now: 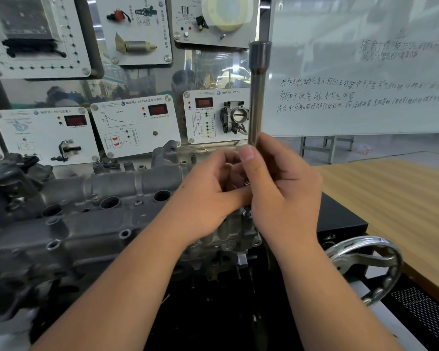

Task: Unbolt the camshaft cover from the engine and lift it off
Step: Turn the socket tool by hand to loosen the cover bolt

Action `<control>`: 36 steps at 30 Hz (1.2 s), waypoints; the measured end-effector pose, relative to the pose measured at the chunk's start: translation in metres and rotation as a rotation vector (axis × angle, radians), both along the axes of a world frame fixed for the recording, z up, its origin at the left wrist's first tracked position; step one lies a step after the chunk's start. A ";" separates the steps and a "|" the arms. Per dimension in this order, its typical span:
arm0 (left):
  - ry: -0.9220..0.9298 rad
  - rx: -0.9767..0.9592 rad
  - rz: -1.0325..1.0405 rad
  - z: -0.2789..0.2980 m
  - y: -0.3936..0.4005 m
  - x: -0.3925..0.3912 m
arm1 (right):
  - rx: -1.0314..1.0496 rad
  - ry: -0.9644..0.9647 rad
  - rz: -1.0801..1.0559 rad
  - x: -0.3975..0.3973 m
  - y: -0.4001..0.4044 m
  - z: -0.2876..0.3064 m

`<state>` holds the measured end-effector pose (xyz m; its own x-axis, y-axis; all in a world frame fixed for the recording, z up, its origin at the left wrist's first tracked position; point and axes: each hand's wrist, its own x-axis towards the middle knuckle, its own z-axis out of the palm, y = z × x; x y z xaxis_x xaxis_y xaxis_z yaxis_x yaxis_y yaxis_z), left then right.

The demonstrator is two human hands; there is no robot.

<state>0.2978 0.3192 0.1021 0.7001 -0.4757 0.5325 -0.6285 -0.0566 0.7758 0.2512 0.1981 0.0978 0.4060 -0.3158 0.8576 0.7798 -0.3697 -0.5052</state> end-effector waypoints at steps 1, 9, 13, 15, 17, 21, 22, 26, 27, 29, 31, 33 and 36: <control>0.009 0.001 -0.011 0.000 0.000 0.001 | -0.008 -0.016 -0.012 0.000 0.001 -0.001; 0.059 0.002 -0.096 0.002 0.002 -0.003 | 0.035 0.003 0.037 0.003 0.000 -0.004; 0.000 0.015 -0.008 0.002 0.000 -0.002 | 0.033 0.054 0.067 0.001 0.001 0.001; -0.008 0.036 0.010 0.003 -0.001 -0.002 | 0.087 0.072 0.107 0.001 0.001 0.002; -0.004 0.038 0.016 0.002 -0.001 -0.001 | 0.122 0.067 0.114 0.000 0.000 0.002; 0.022 0.025 -0.029 -0.001 0.000 0.002 | 0.044 0.036 0.045 -0.003 -0.001 0.001; 0.038 0.018 -0.062 0.000 0.001 0.000 | 0.033 0.041 0.048 -0.003 -0.001 0.001; 0.022 0.027 -0.085 0.001 0.004 -0.002 | 0.069 0.098 0.077 -0.001 -0.002 0.002; 0.029 0.012 -0.078 0.001 0.004 -0.003 | 0.067 0.098 0.075 -0.002 -0.002 0.002; 0.031 -0.001 -0.048 0.001 0.003 -0.004 | 0.032 0.088 0.082 -0.002 -0.001 0.003; -0.011 0.024 0.007 0.002 0.002 -0.003 | -0.001 0.074 0.059 -0.001 -0.001 0.003; -0.029 0.045 0.044 0.003 0.002 -0.002 | 0.003 0.041 -0.011 0.000 0.000 0.001; -0.013 0.045 0.034 0.000 0.002 0.000 | 0.028 -0.023 -0.106 0.000 0.001 -0.001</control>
<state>0.2976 0.3216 0.1025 0.7092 -0.4755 0.5206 -0.6359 -0.1124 0.7636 0.2515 0.1990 0.0968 0.3491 -0.3799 0.8566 0.7485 -0.4370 -0.4988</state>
